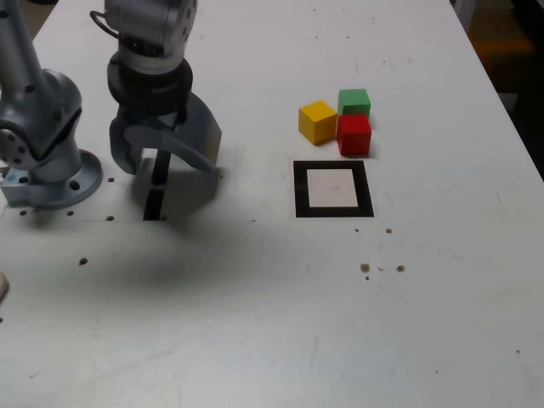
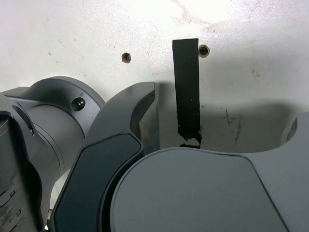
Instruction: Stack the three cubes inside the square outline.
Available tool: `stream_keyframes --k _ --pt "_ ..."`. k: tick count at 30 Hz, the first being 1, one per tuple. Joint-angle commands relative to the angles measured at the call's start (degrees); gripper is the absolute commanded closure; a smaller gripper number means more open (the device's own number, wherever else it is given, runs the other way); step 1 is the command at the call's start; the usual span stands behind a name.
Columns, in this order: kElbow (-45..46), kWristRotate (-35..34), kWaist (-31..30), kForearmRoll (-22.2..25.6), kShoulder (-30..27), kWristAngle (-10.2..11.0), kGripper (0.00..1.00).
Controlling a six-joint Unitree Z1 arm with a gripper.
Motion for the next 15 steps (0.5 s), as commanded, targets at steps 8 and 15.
stream_keyframes --k 8,15 --pt "-0.03 -0.45 0.04 -0.18 0.16 -0.37 0.0" --pt "-2.07 -0.48 0.44 0.93 -0.83 -1.82 0.0"
